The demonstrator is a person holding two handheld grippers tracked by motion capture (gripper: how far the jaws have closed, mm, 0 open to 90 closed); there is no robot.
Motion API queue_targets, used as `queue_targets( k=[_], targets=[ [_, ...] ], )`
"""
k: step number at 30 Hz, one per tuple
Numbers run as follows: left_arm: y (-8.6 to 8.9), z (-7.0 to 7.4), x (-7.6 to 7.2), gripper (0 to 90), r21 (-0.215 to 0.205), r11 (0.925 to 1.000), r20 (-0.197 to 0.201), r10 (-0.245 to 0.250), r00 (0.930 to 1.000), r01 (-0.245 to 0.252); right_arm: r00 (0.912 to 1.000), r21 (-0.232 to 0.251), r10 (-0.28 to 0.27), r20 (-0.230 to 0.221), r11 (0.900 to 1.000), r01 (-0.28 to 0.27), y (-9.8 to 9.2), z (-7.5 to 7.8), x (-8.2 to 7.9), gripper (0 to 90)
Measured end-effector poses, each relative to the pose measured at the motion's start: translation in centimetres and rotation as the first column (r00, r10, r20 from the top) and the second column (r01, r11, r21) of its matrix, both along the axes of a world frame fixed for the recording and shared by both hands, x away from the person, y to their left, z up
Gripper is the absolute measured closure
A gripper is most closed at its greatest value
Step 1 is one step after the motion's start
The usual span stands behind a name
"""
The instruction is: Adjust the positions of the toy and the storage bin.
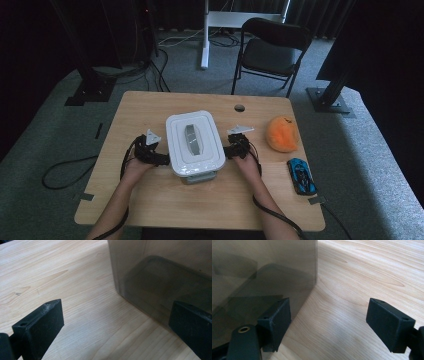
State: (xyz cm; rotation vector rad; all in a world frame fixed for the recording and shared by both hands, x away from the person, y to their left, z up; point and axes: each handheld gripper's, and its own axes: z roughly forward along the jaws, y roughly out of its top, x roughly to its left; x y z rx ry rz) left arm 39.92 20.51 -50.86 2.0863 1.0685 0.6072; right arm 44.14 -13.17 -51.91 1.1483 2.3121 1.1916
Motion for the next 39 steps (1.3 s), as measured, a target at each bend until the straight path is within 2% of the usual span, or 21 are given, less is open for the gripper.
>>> queue_targets(
  k=[6,8,10,12,14,17,21,25,27,37,39],
  targets=[
    [-0.3,0.0,-0.2,0.3,0.002,1.0000,0.000,-0.001,1.0000,0.001,0.9999,0.003,0.016,-0.005,1.000,-0.016,-0.4,0.1,-0.3,21.4],
    [-0.3,-0.1,-0.2,0.3,-0.013,0.9999,-0.010,-0.007,0.9999,0.007,0.9998,0.009,0.012,-0.019,1.000,-0.012,-0.7,0.1,-0.2,20.0],
    [-0.2,-0.2,-0.2,0.2,-0.025,0.9996,-0.017,-0.012,0.9998,0.011,0.9999,0.002,0.010,-0.012,1.000,-0.010,-0.8,0.1,-0.2,17.2],
    [0.2,-0.4,-0.1,0.2,-0.061,0.9981,-0.037,-0.012,0.9992,0.010,0.9999,0.007,0.001,-0.014,1.000,-0.001,-1.0,-0.1,-0.2,13.8],
    [0.7,-0.9,0.1,0.2,-0.075,0.9969,-0.047,0.017,0.9987,-0.021,0.9993,0.006,-0.017,-0.035,1.000,0.017,-1.3,-0.4,0.0,13.9],
    [1.6,-1.4,0.4,0.2,-0.107,0.9911,-0.059,0.074,0.9955,-0.080,0.9982,0.003,-0.038,-0.045,0.999,0.039,-1.8,-1.0,0.2,13.9],
    [1.8,-1.8,0.7,0.2,-0.085,0.9921,-0.070,0.086,0.9938,-0.092,0.9970,0.009,-0.056,-0.054,0.998,0.056,-2.2,-1.5,0.5,13.9],
    [1.3,-2.0,1.1,0.3,-0.081,0.9940,-0.077,0.067,0.9948,-0.073,0.9963,0.018,-0.070,-0.051,0.997,0.071,-2.4,-1.6,1.2,13.9],
    [1.2,-1.9,1.3,0.2,-0.080,0.9944,-0.081,0.062,0.9948,-0.068,0.9967,0.002,-0.071,-0.040,0.997,0.071,-2.3,-1.5,1.5,13.9],
    [1.2,-1.0,2.4,0.2,-0.066,0.9941,-0.052,0.083,0.9952,-0.086,0.9975,0.011,-0.062,-0.035,0.998,0.063,-1.5,-0.7,2.9,13.9],
    [1.3,-0.4,2.8,0.2,-0.066,0.9933,-0.037,0.093,0.9950,-0.095,0.9979,0.009,-0.055,-0.034,0.998,0.056,-1.1,-0.6,3.1,13.9]
  ],
)
